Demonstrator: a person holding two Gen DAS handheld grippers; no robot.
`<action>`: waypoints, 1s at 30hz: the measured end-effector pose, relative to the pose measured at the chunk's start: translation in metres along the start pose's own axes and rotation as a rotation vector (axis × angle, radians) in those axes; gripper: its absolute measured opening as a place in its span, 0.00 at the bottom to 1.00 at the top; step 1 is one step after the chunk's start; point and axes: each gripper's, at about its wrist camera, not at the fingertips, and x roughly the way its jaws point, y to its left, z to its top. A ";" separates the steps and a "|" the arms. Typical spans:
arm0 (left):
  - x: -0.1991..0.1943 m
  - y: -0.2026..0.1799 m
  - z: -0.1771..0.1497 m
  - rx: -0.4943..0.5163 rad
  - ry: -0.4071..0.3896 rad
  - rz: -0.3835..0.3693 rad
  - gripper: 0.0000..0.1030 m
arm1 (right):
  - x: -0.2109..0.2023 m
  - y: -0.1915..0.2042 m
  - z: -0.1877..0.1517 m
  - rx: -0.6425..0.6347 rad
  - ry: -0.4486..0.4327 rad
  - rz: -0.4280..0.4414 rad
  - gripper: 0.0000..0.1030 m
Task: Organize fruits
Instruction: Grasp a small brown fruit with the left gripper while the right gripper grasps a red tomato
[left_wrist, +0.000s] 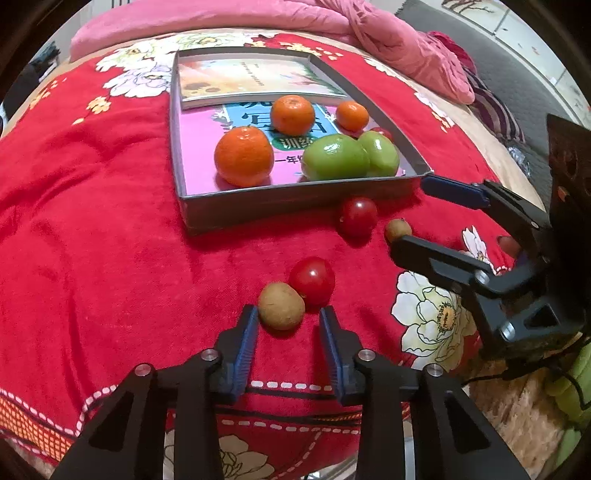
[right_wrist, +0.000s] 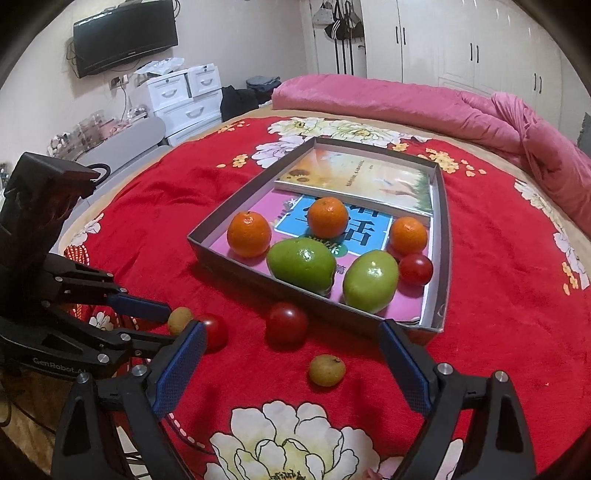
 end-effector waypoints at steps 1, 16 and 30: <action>0.001 -0.001 0.001 0.007 0.000 0.004 0.34 | 0.002 -0.001 0.001 0.006 0.007 0.004 0.84; 0.006 0.003 0.004 0.020 0.004 0.007 0.29 | 0.037 -0.004 0.005 0.054 0.106 0.049 0.47; 0.011 0.006 0.008 0.006 0.002 -0.005 0.29 | 0.050 0.002 0.003 0.051 0.119 0.071 0.30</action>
